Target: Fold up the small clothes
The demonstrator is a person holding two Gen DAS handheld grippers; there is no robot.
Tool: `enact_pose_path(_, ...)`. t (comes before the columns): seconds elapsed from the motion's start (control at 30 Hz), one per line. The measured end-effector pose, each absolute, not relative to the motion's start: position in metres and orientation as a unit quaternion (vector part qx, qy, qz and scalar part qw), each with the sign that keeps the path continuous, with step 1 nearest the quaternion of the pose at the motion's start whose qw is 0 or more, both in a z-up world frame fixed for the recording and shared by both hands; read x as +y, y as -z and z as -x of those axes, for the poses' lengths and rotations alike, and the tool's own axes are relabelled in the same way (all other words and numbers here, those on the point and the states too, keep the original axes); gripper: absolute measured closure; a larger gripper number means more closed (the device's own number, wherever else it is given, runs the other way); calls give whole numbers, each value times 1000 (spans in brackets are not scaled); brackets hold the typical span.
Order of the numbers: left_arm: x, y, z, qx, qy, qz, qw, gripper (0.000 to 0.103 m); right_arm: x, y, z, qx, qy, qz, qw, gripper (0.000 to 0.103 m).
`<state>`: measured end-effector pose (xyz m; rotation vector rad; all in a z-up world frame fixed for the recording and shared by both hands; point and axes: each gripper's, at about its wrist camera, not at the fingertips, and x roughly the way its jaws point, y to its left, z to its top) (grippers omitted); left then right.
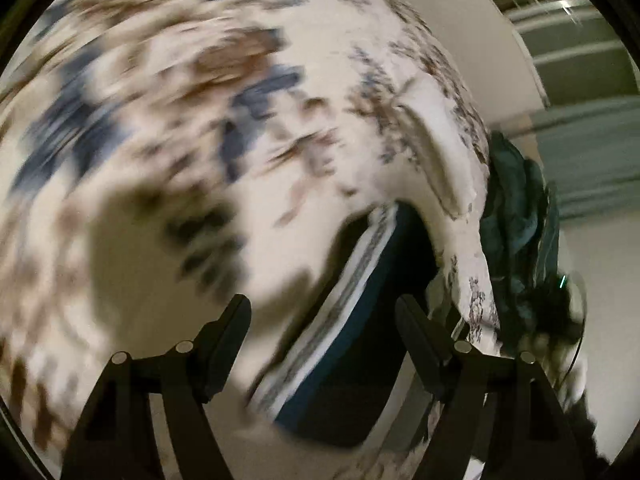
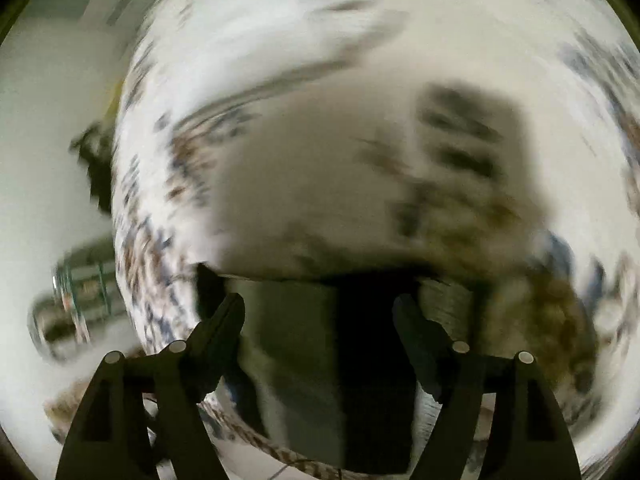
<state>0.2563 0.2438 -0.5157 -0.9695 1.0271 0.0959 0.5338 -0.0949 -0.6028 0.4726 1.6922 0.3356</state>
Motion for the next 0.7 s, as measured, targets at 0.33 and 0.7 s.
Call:
enact_pose_path(0.33,212,544,-374,537,19,353,766,30,-155,654,-508,702,-114,-278,645,95)
enact_pose_path(0.7,200,546,-393,532,30,358,767,35,-145,647,-523,725,-102,-222,644,53)
